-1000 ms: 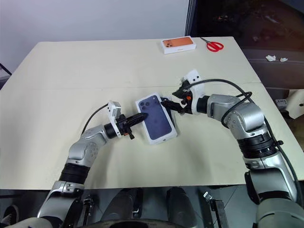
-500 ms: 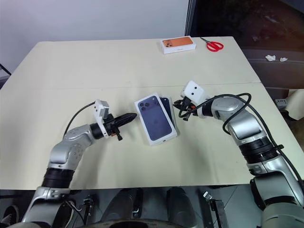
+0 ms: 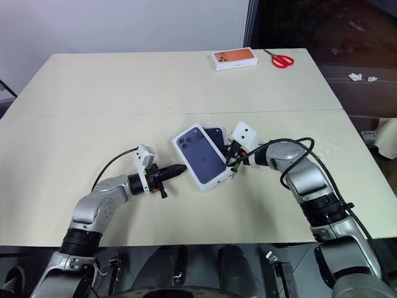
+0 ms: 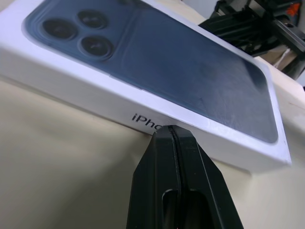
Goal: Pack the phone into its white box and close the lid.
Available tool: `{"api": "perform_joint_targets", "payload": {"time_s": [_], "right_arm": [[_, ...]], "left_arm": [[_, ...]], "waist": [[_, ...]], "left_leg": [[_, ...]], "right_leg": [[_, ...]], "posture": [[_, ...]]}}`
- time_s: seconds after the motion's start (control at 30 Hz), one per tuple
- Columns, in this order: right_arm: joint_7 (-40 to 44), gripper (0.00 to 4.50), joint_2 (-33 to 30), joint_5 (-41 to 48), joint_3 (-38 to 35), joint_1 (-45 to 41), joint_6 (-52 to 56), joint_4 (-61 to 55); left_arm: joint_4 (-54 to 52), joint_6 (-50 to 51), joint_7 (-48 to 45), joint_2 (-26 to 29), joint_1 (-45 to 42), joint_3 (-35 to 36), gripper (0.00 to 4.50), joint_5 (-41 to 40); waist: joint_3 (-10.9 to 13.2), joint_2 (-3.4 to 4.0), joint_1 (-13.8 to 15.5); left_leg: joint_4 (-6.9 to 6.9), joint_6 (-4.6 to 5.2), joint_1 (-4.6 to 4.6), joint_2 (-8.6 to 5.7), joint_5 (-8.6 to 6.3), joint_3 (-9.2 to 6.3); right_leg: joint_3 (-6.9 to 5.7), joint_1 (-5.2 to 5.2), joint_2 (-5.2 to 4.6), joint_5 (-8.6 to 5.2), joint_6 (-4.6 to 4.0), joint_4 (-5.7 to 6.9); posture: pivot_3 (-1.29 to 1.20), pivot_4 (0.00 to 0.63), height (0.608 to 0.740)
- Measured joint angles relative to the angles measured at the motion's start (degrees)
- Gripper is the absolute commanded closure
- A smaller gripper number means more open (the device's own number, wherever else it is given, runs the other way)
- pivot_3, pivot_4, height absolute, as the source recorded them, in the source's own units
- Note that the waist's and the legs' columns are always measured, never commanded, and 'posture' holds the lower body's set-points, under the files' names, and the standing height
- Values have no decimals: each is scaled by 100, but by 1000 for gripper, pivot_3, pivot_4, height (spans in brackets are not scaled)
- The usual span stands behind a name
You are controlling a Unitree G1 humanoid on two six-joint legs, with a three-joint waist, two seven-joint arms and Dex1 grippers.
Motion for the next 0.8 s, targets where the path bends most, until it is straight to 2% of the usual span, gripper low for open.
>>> {"api": "perform_joint_targets", "payload": {"time_s": [0.8], "right_arm": [[35, 4469, -228, -406, -216, 161, 53, -98]], "left_arm": [[968, -368, 210, -509, -902, 84, 4500, 183]], "waist": [[1, -2, -16]], "left_leg": [[3, -1, 0, -4, 1, 0]], "right_leg": [[-2, 0, 3, 0, 1, 5]], "posture": [[0, 150, 740]]}}
